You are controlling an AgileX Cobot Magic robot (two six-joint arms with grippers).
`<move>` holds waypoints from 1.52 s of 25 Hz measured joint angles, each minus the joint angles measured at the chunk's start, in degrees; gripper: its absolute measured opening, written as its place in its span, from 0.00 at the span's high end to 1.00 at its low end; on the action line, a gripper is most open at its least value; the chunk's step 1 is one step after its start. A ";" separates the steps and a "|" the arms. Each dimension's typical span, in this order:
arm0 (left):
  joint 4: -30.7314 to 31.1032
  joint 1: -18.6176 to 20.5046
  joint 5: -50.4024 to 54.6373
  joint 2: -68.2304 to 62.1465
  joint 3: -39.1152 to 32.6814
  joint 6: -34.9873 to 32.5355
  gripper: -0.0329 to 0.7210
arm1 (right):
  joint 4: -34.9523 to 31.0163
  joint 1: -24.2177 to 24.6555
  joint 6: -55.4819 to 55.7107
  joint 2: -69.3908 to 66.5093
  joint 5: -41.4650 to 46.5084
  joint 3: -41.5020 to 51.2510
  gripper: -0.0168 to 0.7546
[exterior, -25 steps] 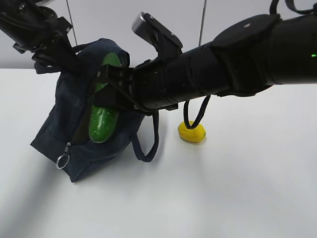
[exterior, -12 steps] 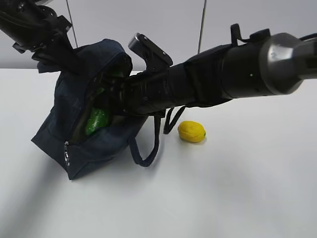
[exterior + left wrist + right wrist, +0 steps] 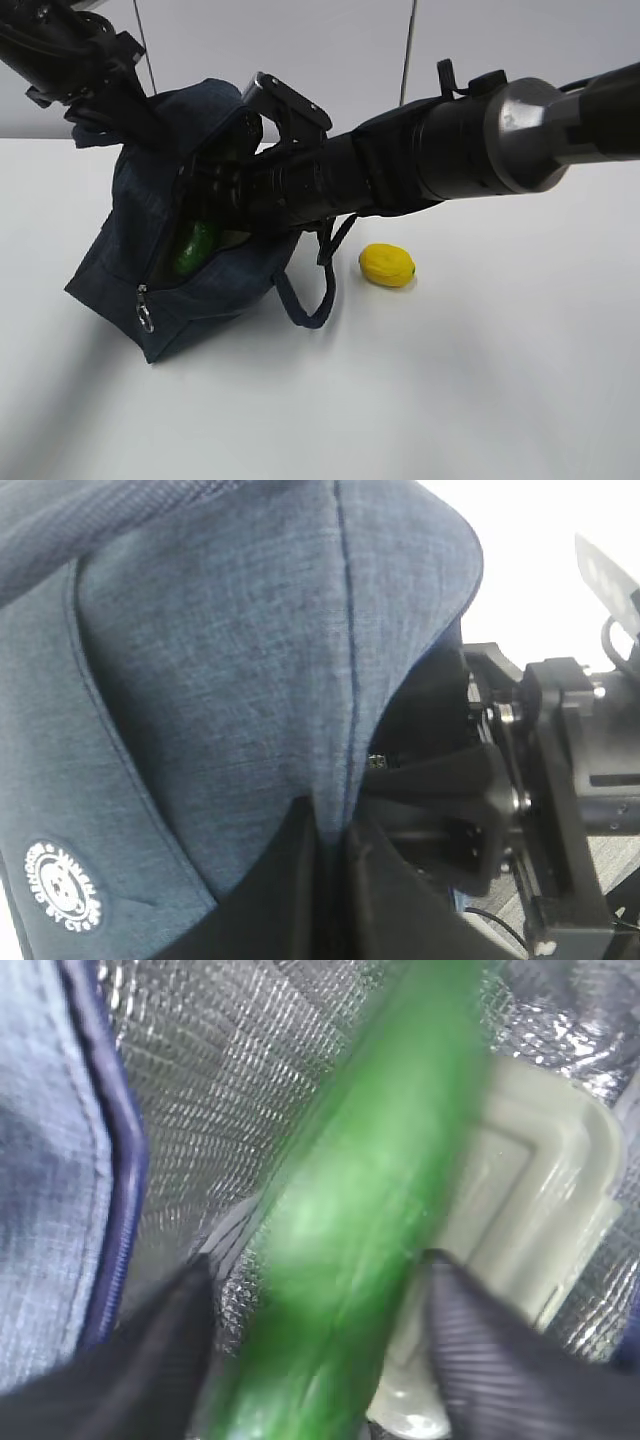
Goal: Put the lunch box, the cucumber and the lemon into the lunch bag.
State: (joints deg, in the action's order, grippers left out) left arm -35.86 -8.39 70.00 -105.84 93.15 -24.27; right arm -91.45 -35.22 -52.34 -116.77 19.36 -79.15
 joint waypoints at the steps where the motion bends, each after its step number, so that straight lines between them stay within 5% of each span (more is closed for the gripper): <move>1: 0.00 0.00 0.00 0.00 0.00 0.00 0.96 | 0.00 0.00 -0.06 0.00 0.00 0.00 0.44; 6: 0.00 0.00 0.00 0.00 0.00 0.00 0.96 | 0.00 0.00 -0.19 0.00 0.00 -0.05 0.28; 20: 0.11 0.00 0.00 0.00 0.00 0.00 0.96 | 15.07 9.36 -0.37 11.51 11.18 -0.05 0.30; 29: 0.88 0.00 0.00 0.00 0.00 0.00 0.96 | 45.30 16.04 2.95 18.63 25.07 -1.01 0.31; 34: 1.02 0.00 0.00 0.00 0.00 0.00 0.96 | 68.83 16.44 10.66 17.19 39.98 -7.19 0.31; 38: 1.15 0.00 0.00 0.00 0.00 0.00 0.96 | 79.97 16.44 13.45 15.18 45.10 -12.09 0.31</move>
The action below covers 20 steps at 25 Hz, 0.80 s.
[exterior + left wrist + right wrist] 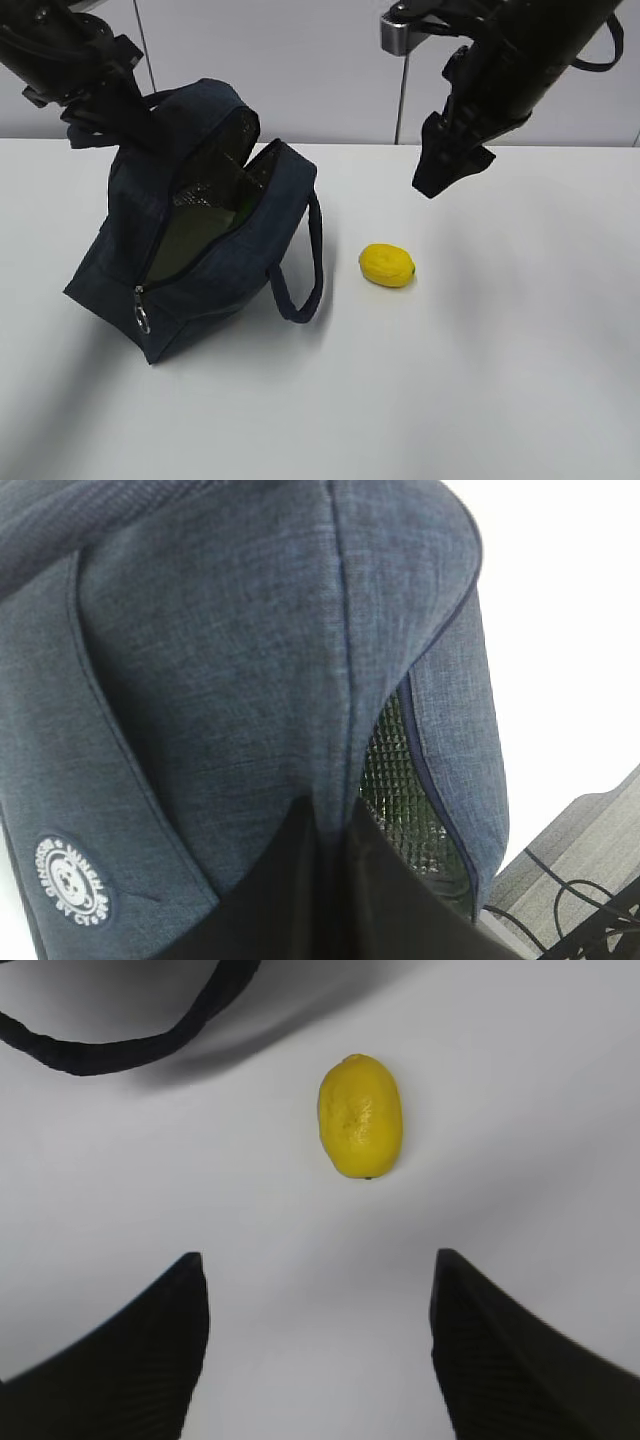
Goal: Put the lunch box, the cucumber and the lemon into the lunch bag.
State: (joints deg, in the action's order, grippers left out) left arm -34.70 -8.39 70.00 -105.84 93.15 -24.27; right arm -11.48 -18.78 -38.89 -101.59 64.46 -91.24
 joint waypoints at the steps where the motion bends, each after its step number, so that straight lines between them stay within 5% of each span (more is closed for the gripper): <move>1: 0.00 0.00 0.00 0.00 0.00 0.00 0.96 | 1.22 0.11 0.29 -0.68 0.80 -0.97 0.31; 20: 0.80 0.00 0.00 0.07 0.00 0.00 0.96 | -0.90 0.10 -3.59 -19.13 0.82 -8.13 0.31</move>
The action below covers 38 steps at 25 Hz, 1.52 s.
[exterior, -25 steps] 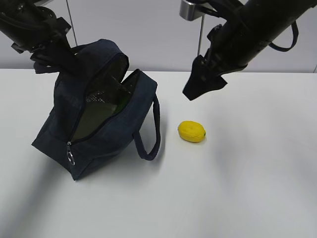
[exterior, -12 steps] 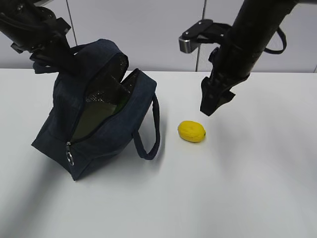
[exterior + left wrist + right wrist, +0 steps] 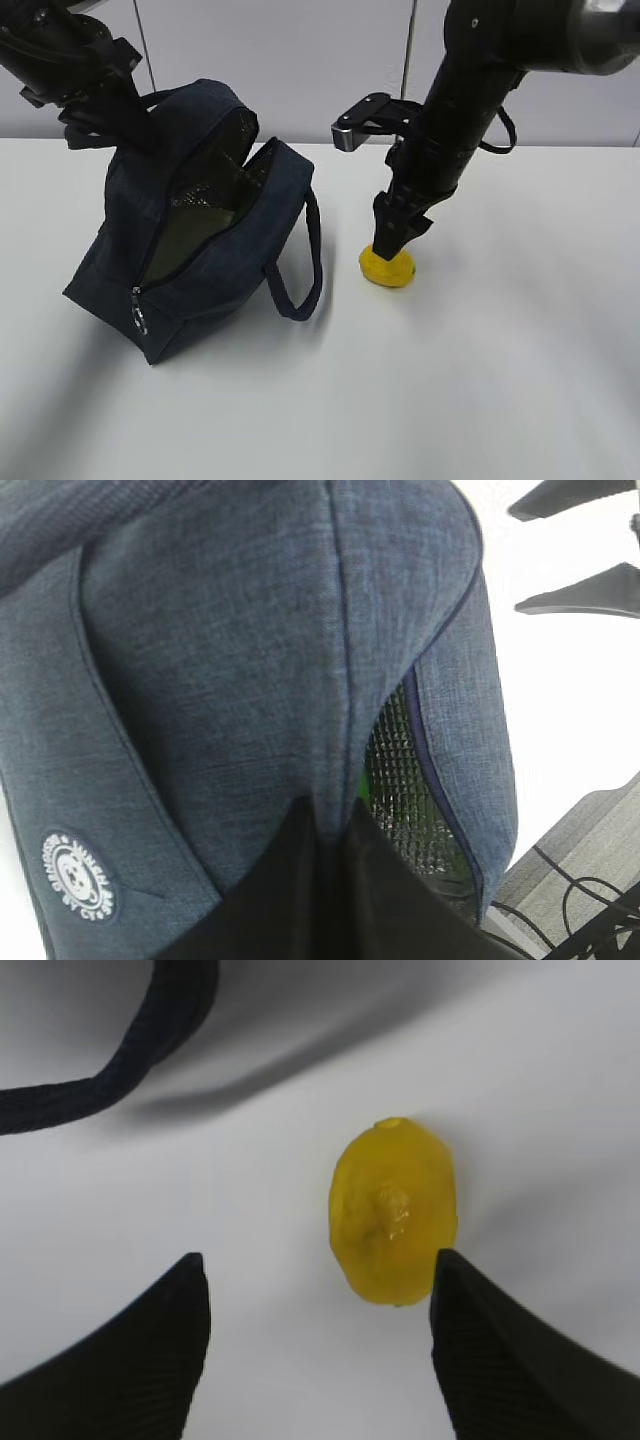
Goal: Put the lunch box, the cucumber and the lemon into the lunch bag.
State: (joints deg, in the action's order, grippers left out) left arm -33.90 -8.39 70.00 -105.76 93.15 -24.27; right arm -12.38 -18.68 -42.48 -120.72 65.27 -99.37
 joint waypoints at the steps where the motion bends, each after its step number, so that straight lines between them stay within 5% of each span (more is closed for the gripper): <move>1: 0.11 0.00 0.00 0.00 0.00 0.00 0.96 | -0.36 0.00 -0.58 -0.44 -0.62 -0.32 0.31; 30: 0.81 0.00 0.00 0.00 0.00 0.00 0.96 | 2.22 -0.24 -2.31 -11.45 -3.51 -6.95 0.31; 38: 0.94 0.00 0.00 0.00 0.00 0.00 0.96 | 2.68 -0.24 -2.18 -11.55 -3.28 -6.95 0.42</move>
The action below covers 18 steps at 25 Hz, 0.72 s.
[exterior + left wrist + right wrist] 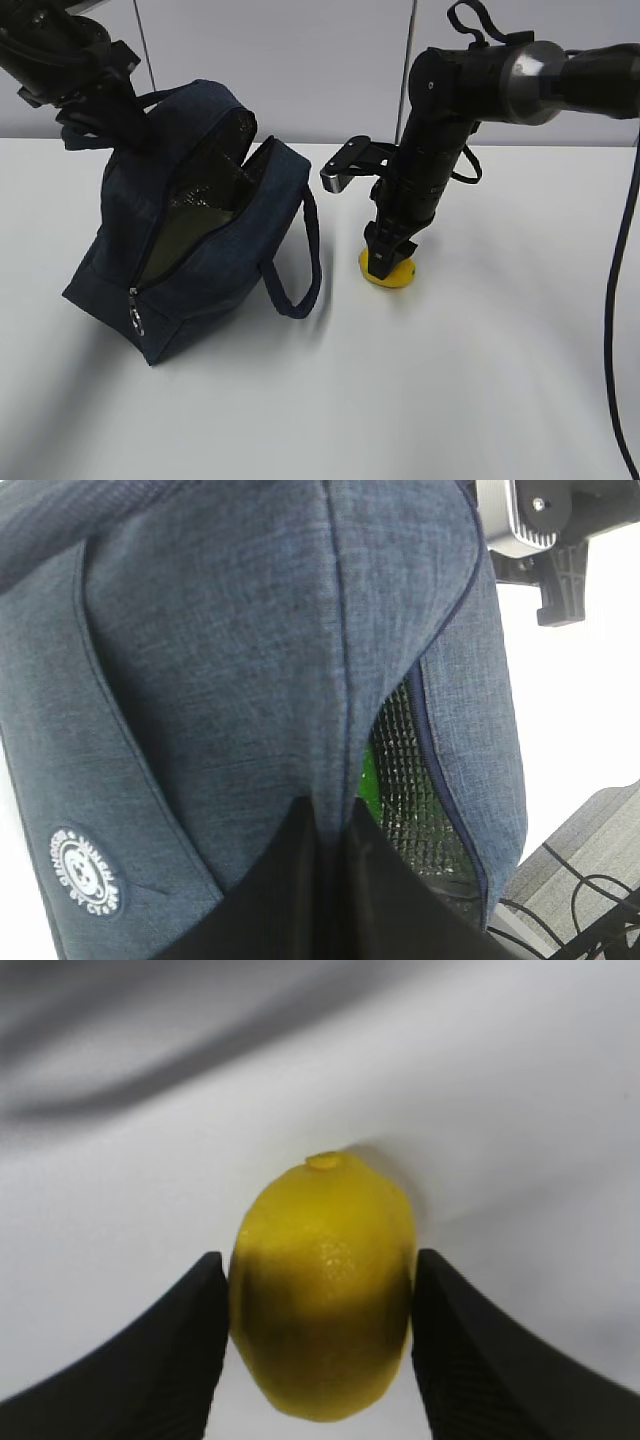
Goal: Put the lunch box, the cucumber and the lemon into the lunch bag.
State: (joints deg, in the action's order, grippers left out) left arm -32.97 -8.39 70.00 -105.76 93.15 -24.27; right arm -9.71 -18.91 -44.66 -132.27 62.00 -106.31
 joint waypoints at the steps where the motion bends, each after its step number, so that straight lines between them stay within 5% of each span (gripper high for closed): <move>1: 0.00 0.00 0.00 0.00 0.00 0.00 0.96 | 0.04 0.00 0.00 0.01 0.00 0.00 0.43; 10: 0.13 0.00 0.00 0.00 0.00 0.00 0.96 | 0.35 0.00 0.04 0.01 0.82 -0.24 0.56; 18: 0.13 0.00 0.00 0.00 0.00 0.00 0.96 | -0.06 0.00 2.59 -0.12 7.62 -8.36 0.57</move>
State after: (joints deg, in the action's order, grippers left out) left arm -32.84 -8.39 70.00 -105.76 93.15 -24.27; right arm -9.77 -18.91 -42.07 -132.39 69.61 -114.67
